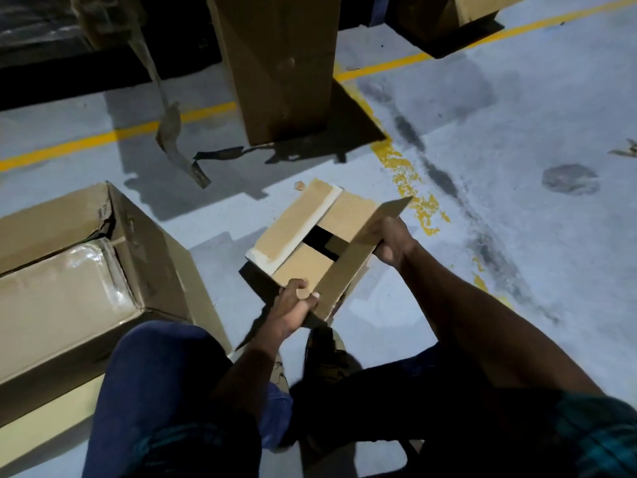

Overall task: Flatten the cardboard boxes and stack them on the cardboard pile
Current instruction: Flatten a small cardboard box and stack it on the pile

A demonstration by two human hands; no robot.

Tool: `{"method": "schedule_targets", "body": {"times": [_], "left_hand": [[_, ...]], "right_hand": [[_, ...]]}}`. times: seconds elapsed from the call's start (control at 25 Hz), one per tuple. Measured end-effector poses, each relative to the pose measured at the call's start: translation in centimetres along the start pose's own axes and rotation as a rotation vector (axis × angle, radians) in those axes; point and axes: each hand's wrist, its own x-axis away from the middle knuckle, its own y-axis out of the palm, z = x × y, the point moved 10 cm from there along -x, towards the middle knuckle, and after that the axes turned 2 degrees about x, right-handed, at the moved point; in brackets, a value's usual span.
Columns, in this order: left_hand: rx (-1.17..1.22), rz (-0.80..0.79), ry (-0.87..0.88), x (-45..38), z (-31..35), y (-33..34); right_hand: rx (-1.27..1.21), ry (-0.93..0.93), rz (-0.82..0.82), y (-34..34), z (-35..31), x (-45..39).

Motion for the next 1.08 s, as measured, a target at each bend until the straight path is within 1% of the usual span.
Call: {"method": "schedule_targets", "body": {"times": [0.04, 0.08, 0.12, 0.24, 0.32, 0.4, 0.44, 0.48, 0.56, 0.6, 0.68, 0.76, 0.88, 0.92, 1.0, 1.08], "left_hand": [[-0.197, 0.013, 0.009, 0.2, 0.1, 0.1], [-0.369, 0.051, 0.016, 0.3, 0.4, 0.0], [-0.493, 0.082, 0.035, 0.3, 0.8, -0.1], [-0.633, 0.057, 0.061, -0.3, 1.2, 0.9], [-0.731, 0.064, 0.121, -1.2, 2.0, 1.5], [-0.782, 0.041, 0.203, -2.3, 3.0, 2.2], [-0.739, 0.014, 0.241, -2.8, 3.6, 2.8], [-0.632, -0.022, 0.257, -3.2, 4.2, 3.4], [-0.309, -0.058, 0.213, -3.7, 5.3, 3.9], [-0.169, -0.034, 0.186, -4.2, 5.8, 3.8], [-0.048, 0.049, 0.160, -5.0, 6.4, 2.7], [-0.080, 0.108, 0.171, -5.4, 6.6, 1.3], [-0.291, 0.151, 0.228, -5.4, 7.1, 0.3], [-0.318, 0.156, 0.256, -5.5, 7.3, 0.3], [-0.280, 0.173, 0.317, -5.2, 7.7, 0.0], [-0.183, 0.200, 0.343, -4.8, 7.3, -0.6]], "right_hand": [[0.024, -0.025, -0.039, 0.9, -0.7, 0.5], [0.063, -0.031, -0.045, 1.6, -0.9, 0.8], [0.106, -0.036, -0.054, 2.1, -0.9, 1.0], [0.197, 0.002, -0.046, 1.2, -0.1, 0.6], [0.228, 0.060, -0.020, -0.5, 0.7, -0.7], [0.273, 0.107, -0.039, -1.7, 1.4, -2.3], [0.290, 0.122, -0.063, -1.9, 1.6, -3.1], [0.305, 0.146, -0.071, -1.9, 1.8, -3.1], [0.274, 0.200, -0.114, -1.0, 2.4, -2.4], [0.224, 0.220, -0.173, 0.1, 2.6, -2.1], [0.178, 0.219, -0.289, 2.4, 2.7, -1.3], [0.218, 0.181, -0.337, 3.7, 2.6, -0.5], [0.332, 0.118, -0.352, 4.3, 2.2, 0.5], [0.368, 0.101, -0.366, 4.6, 2.0, 0.8], [0.448, 0.047, -0.379, 5.2, 1.3, 1.6], [0.515, 0.013, -0.401, 6.1, 0.8, 2.4]]}}
